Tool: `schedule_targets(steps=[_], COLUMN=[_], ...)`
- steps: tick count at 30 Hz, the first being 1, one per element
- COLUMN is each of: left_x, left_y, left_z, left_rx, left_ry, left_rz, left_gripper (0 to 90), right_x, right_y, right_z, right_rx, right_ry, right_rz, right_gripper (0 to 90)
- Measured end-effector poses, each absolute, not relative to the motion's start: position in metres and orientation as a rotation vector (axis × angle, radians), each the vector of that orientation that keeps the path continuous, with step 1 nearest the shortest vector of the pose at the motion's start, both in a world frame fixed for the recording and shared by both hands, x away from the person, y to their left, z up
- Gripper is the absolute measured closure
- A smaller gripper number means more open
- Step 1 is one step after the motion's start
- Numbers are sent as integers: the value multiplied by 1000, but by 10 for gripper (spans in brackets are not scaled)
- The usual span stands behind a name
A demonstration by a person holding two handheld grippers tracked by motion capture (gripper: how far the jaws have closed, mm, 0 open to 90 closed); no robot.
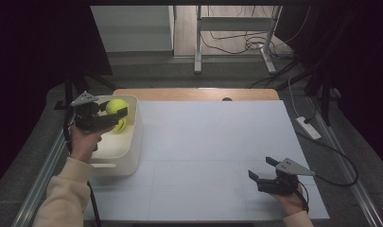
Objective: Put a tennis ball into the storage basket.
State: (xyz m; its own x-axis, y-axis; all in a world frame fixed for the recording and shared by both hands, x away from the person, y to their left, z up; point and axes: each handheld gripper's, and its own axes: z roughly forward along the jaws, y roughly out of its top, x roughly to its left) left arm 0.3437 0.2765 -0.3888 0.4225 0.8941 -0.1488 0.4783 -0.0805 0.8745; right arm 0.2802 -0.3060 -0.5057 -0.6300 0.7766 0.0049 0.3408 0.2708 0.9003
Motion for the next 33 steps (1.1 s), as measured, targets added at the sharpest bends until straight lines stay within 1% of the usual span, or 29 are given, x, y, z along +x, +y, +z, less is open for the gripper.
schedule_targets(steps=[12, 33], left_x=[347, 362], left_y=[289, 299], left_z=[-395, -405], left_rx=[1737, 1853], left_ry=[1262, 1374], left_rz=[542, 522], left_gripper=[272, 270], right_x=[281, 281], right_y=[-305, -304], right_z=[-505, -506], right_rx=[1005, 1002], right_ry=[2107, 2111], right_rz=[1324, 1326], right_gripper=[112, 112])
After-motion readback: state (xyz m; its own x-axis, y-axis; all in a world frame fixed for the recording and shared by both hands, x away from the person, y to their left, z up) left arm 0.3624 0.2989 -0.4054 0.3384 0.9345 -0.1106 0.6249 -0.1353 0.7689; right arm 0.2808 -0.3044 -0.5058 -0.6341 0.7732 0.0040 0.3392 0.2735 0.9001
